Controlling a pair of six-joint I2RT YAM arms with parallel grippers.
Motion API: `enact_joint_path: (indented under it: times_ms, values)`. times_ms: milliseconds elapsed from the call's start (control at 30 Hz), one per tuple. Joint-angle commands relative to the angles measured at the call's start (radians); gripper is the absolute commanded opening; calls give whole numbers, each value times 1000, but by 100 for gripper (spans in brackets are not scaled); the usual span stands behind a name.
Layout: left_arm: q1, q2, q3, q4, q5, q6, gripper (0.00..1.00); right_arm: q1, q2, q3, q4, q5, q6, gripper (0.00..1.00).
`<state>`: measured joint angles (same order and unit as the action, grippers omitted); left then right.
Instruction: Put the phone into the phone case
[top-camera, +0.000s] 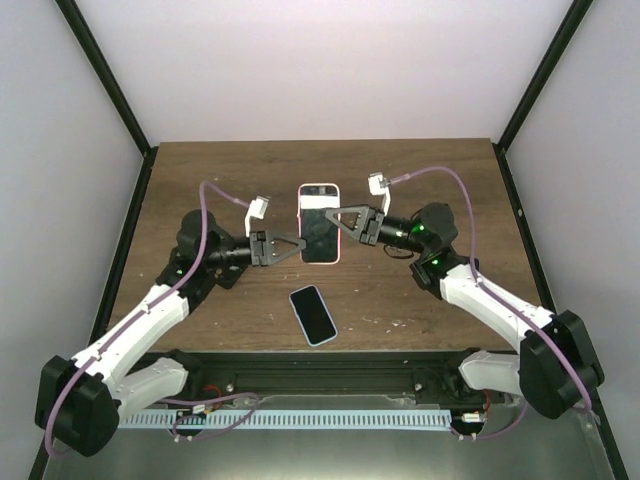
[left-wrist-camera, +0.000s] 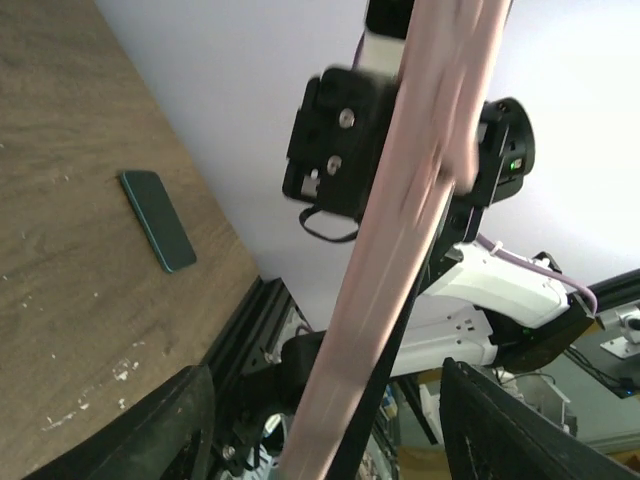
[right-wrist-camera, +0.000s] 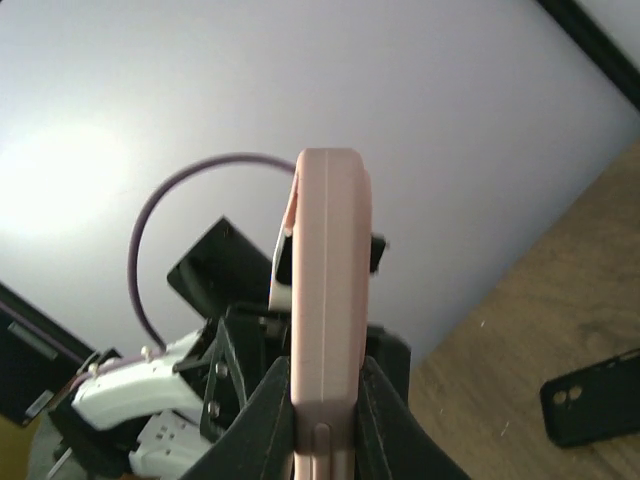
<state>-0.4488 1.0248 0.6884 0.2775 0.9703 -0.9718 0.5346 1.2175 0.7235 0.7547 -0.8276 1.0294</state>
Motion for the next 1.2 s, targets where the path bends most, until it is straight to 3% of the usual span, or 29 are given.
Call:
enact_joint_path:
  times_ms: [0, 200, 333, 400, 700, 833, 900, 1067, 1167]
  values:
    - [-27, -14, -17, 21, 3, 4, 61, 8, -29, 79, 46, 146, -20, 1]
    - [-30, -23, -6, -63, -25, 59, 35, 7, -12, 82, 43, 176, -21, 1]
    - [-30, -18, 3, -86, -39, 77, 8, 9, -1, 78, 38, 175, -22, 1]
    - [-29, -13, 7, -94, -41, 85, 0, 8, 2, 72, 34, 174, -23, 1]
    - [-30, -25, 72, -267, -103, 189, 2, 8, -1, 63, -30, 183, -64, 1]
    - [-30, -33, 68, -252, -97, 180, 42, 8, 1, 63, -36, 160, -47, 1]
    - [-30, -29, 58, -231, -100, 171, 53, 9, 7, 59, -28, 138, -29, 1]
    - [-29, 10, 38, -134, -65, 123, 53, 11, 17, 32, 2, 111, 9, 1]
    - [-30, 29, 38, -114, -72, 114, 39, 15, 24, 27, -22, 111, 1, 2]
